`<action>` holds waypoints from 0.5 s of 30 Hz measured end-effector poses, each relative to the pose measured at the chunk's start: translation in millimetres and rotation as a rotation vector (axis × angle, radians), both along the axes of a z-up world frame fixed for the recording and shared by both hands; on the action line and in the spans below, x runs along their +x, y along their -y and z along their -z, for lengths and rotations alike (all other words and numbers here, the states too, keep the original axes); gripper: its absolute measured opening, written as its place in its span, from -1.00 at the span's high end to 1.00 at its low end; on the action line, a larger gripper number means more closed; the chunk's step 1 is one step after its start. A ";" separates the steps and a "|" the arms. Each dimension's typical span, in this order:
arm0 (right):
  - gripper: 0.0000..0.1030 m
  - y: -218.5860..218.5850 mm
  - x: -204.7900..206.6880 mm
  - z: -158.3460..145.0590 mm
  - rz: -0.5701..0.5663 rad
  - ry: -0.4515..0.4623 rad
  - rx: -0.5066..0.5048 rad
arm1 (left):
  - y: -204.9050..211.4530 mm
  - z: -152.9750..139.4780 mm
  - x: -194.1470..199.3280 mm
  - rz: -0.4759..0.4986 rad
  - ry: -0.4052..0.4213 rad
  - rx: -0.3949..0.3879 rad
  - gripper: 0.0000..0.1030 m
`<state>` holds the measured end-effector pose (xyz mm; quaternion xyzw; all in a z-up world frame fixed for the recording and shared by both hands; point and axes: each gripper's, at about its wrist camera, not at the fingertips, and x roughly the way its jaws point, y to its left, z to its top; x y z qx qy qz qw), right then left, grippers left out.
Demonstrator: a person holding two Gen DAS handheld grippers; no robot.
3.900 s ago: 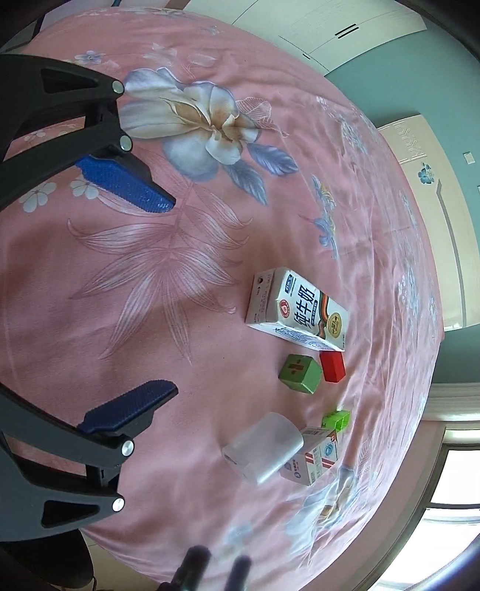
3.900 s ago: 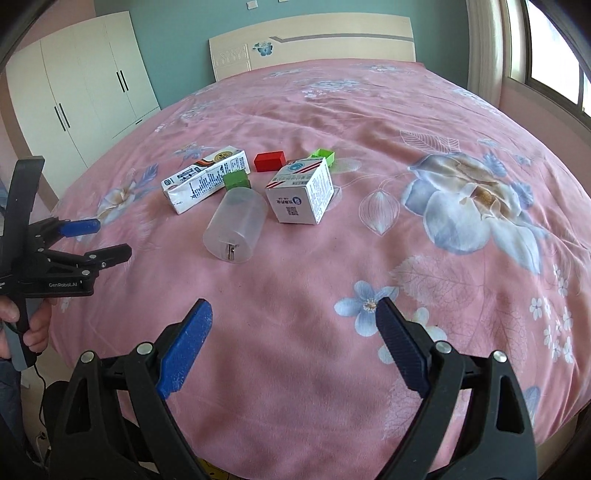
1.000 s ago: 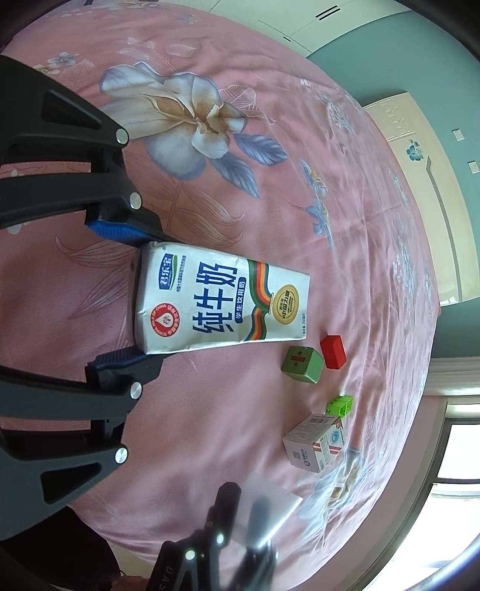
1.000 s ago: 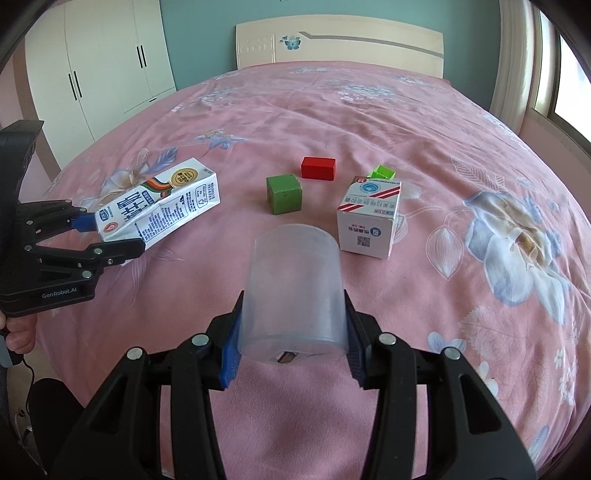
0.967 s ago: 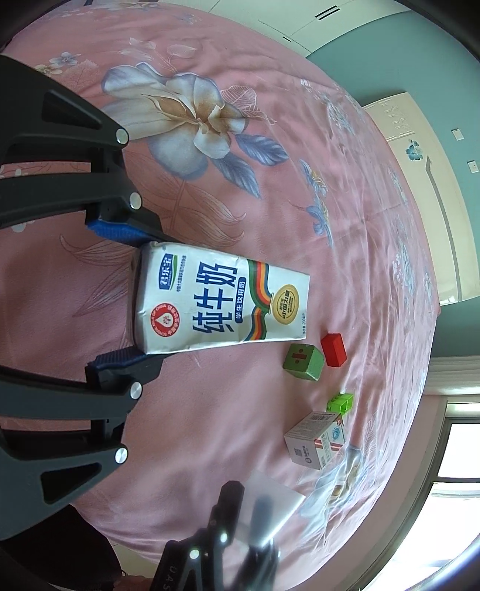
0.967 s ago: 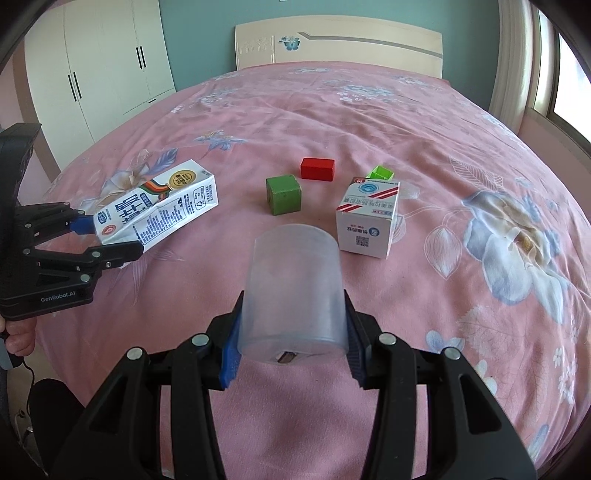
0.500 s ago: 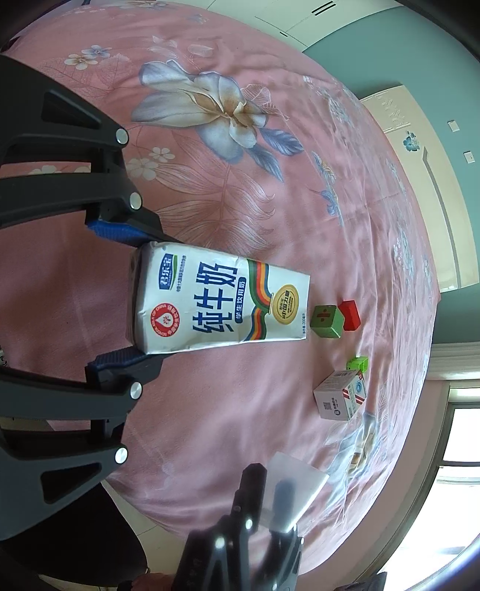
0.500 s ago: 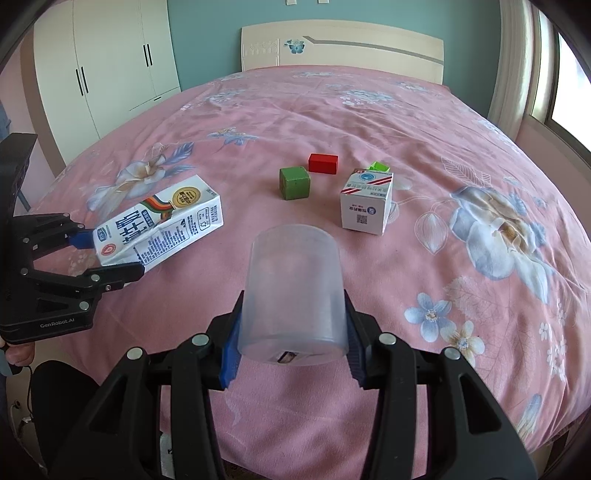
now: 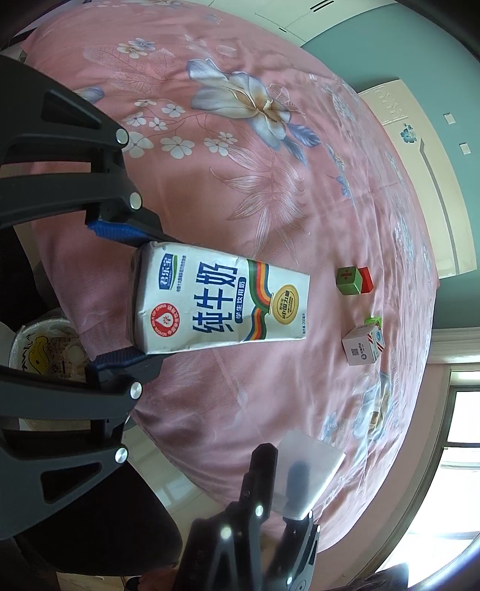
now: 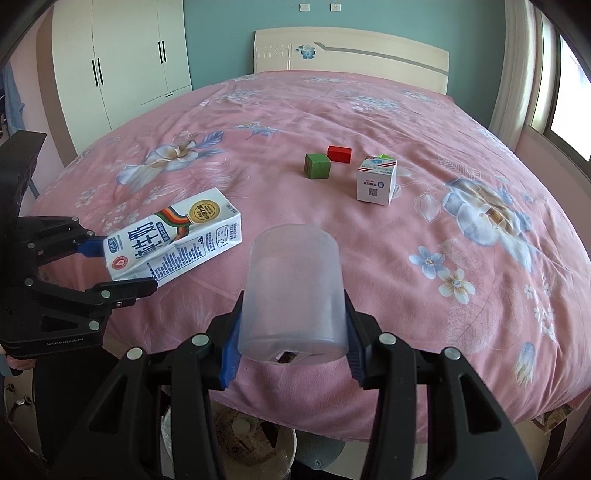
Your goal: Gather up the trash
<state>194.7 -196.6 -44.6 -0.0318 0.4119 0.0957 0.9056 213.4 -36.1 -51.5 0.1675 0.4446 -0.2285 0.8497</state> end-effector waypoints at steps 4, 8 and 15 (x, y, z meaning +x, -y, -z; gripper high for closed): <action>0.08 -4.3 -20.4 -6.6 -0.007 0.015 0.002 | -2.5 0.5 -21.1 0.007 -0.002 -0.004 0.03; 0.08 -8.4 -40.3 -10.6 -0.020 0.024 0.006 | -6.2 1.5 -40.6 0.009 -0.002 -0.006 0.04; 0.08 -19.3 -71.3 -10.6 -0.042 0.029 -0.006 | -11.5 1.9 -72.3 0.023 -0.004 -0.014 0.04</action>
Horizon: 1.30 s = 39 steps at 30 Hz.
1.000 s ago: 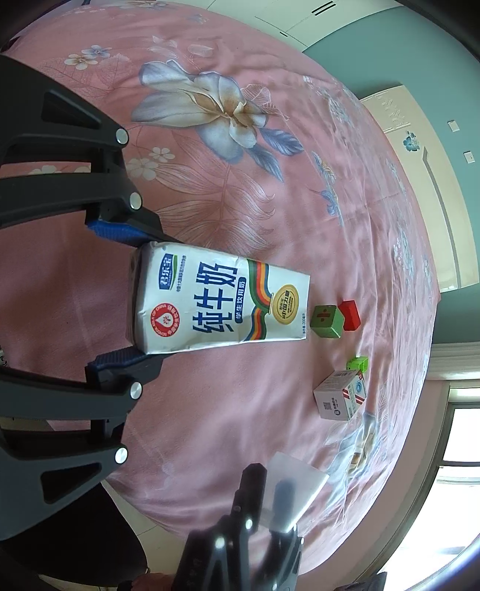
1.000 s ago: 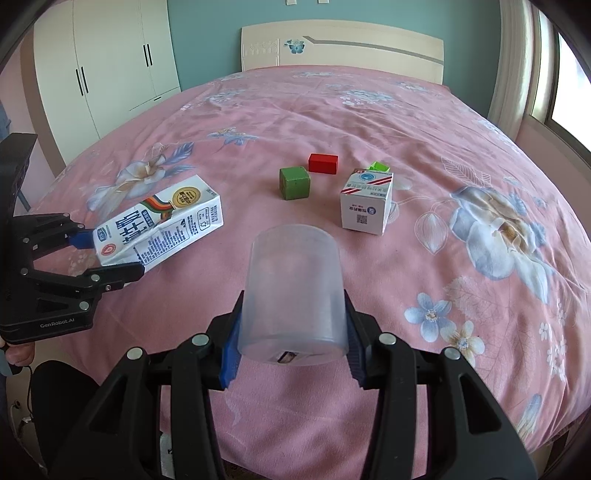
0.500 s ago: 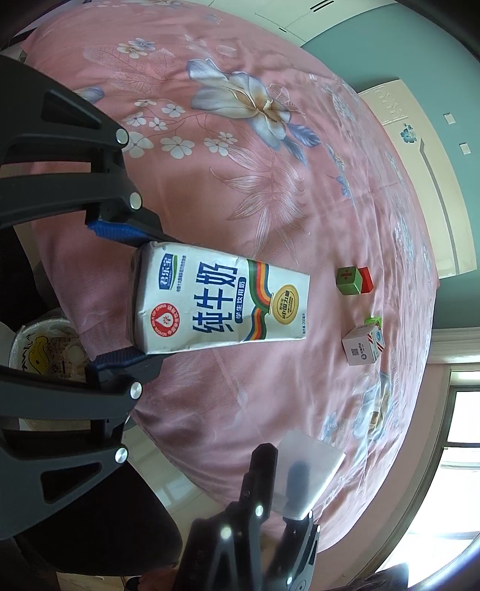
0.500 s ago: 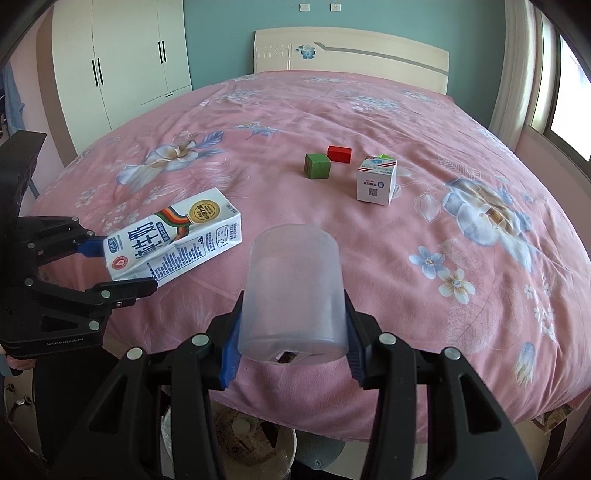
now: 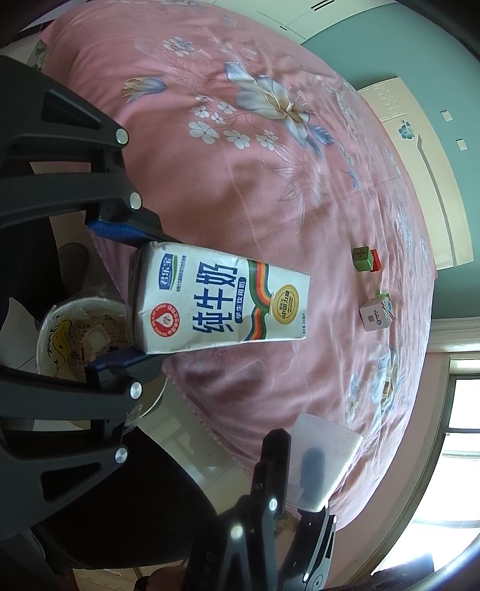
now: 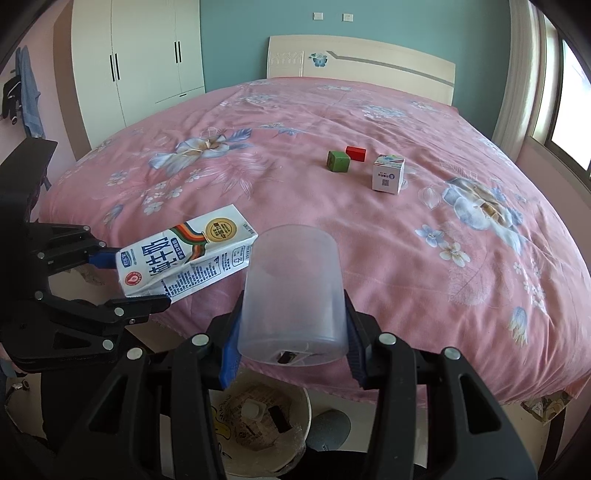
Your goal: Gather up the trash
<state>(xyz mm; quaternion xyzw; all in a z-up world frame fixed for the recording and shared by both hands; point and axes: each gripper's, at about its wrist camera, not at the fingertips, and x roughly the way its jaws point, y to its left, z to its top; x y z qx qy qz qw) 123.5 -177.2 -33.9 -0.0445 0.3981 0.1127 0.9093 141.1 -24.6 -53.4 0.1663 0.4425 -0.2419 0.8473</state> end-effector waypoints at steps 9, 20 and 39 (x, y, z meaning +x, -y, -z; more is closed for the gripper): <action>0.08 -15.0 -37.0 15.3 -0.034 -0.027 -0.009 | -2.6 22.6 -35.7 0.020 -0.038 0.018 0.03; 0.08 -29.7 -63.2 54.1 -0.079 -0.109 -0.012 | -1.8 74.7 -62.6 0.031 -0.150 0.040 0.03; 0.08 -37.9 -64.6 131.0 -0.096 -0.292 -0.005 | -0.1 153.0 -67.6 0.028 -0.335 0.074 0.04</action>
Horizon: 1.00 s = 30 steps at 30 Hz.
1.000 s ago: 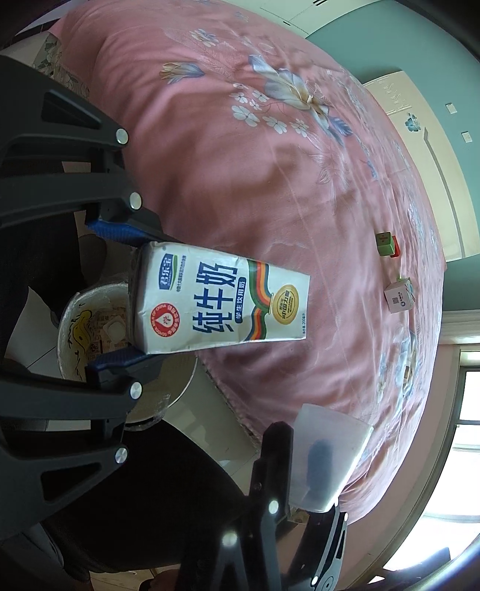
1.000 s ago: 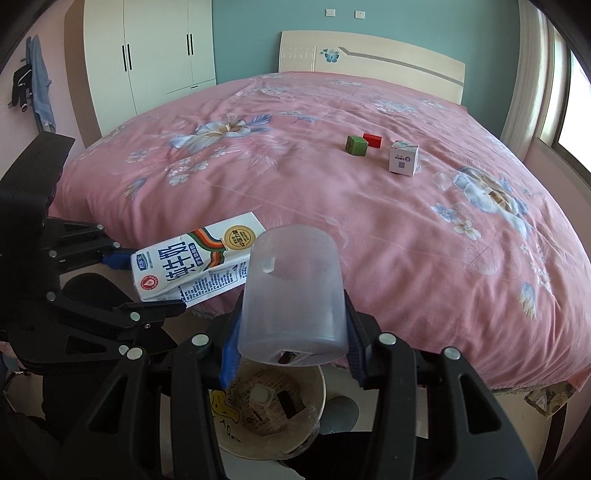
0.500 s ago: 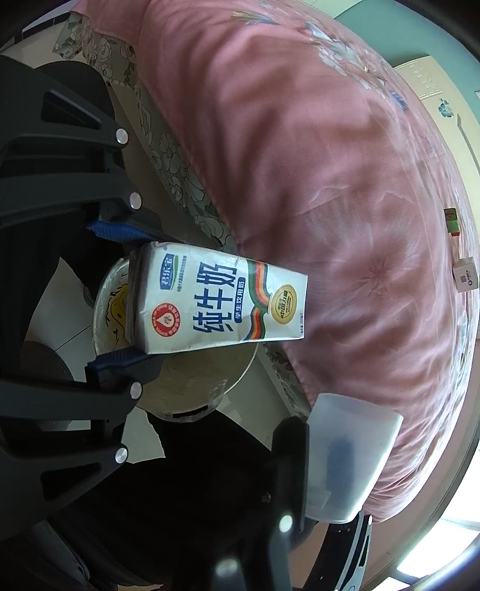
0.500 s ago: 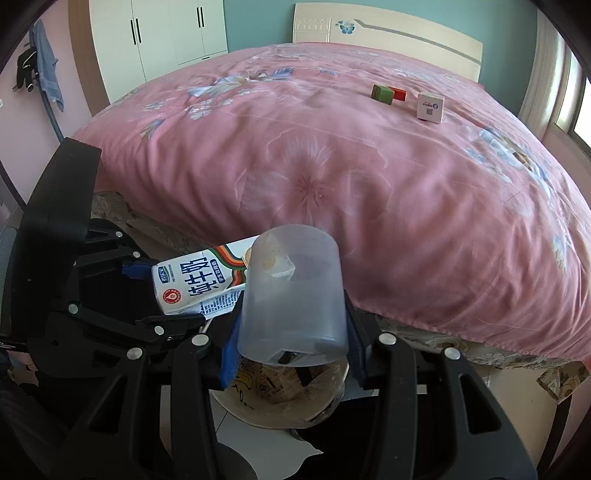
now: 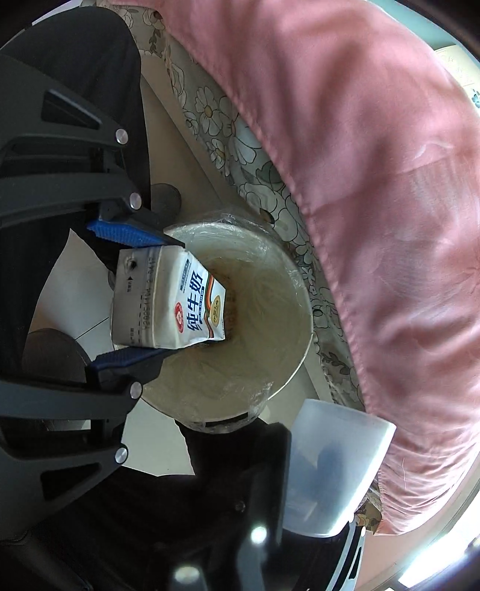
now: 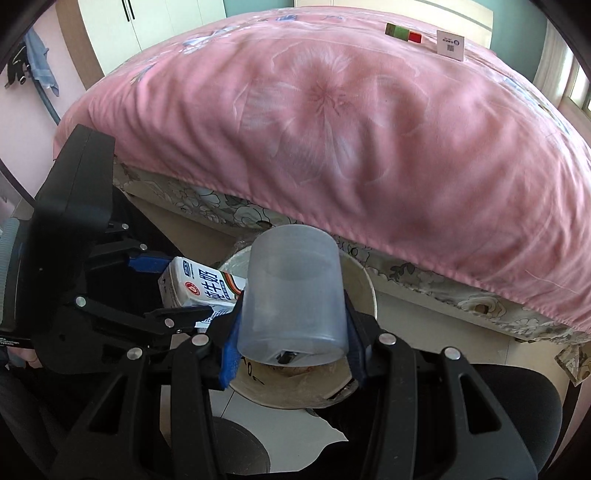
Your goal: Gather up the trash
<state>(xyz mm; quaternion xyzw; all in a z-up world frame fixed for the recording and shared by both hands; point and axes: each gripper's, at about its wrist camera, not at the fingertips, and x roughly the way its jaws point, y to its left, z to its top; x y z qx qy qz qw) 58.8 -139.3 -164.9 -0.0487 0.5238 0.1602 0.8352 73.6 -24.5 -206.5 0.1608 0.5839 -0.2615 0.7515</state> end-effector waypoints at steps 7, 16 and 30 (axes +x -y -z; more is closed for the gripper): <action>0.08 0.1 10.6 23.3 0.005 -0.057 0.002 | 11.1 18.7 6.3 0.020 -0.044 0.017 0.04; 0.08 -1.9 21.3 45.8 0.002 -0.114 0.001 | 21.5 37.9 14.2 0.039 -0.097 0.025 0.04; 0.08 -5.2 35.0 68.5 0.000 -0.173 0.004 | 26.4 64.2 22.0 0.050 -0.170 0.021 0.04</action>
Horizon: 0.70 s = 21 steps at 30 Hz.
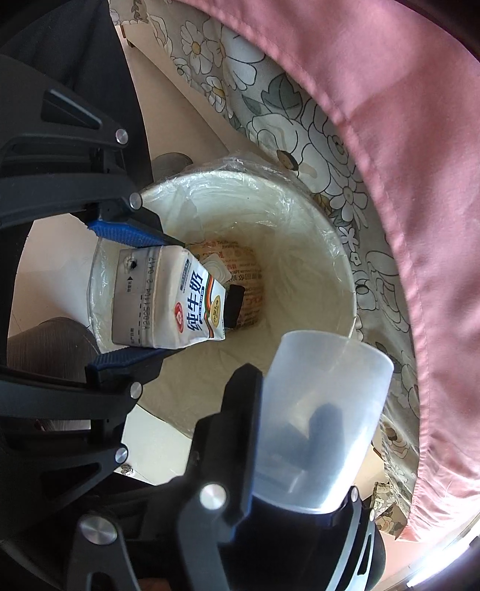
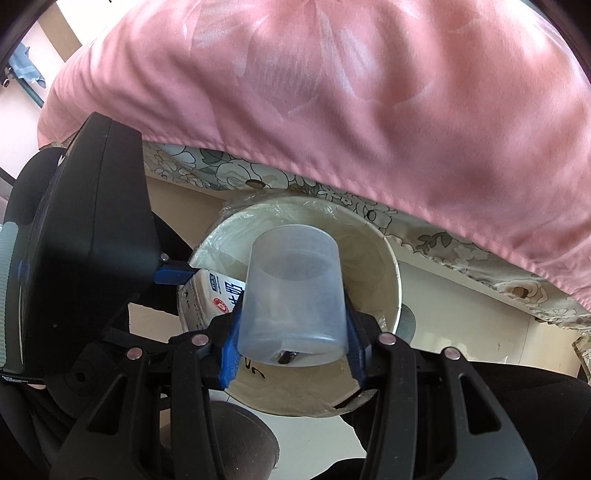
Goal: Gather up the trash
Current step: 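Open the left tool over the bin while the right tool releases the clear cup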
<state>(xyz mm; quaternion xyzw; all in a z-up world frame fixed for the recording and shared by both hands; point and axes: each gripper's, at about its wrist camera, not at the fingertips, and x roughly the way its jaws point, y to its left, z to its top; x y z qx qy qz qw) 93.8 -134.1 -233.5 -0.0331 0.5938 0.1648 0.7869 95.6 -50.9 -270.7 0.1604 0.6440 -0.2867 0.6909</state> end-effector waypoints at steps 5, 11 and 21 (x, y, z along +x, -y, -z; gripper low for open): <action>0.07 1.6 3.2 2.6 0.007 -0.012 0.008 | -2.1 2.1 2.6 0.001 -0.010 -0.004 0.03; -0.28 4.9 5.7 1.2 0.030 -0.002 0.006 | -0.6 5.3 3.7 -0.004 -0.020 -0.001 -0.20; -0.43 9.3 7.8 0.6 0.042 -0.005 0.017 | 2.5 0.2 4.4 -0.005 -0.004 -0.008 -0.75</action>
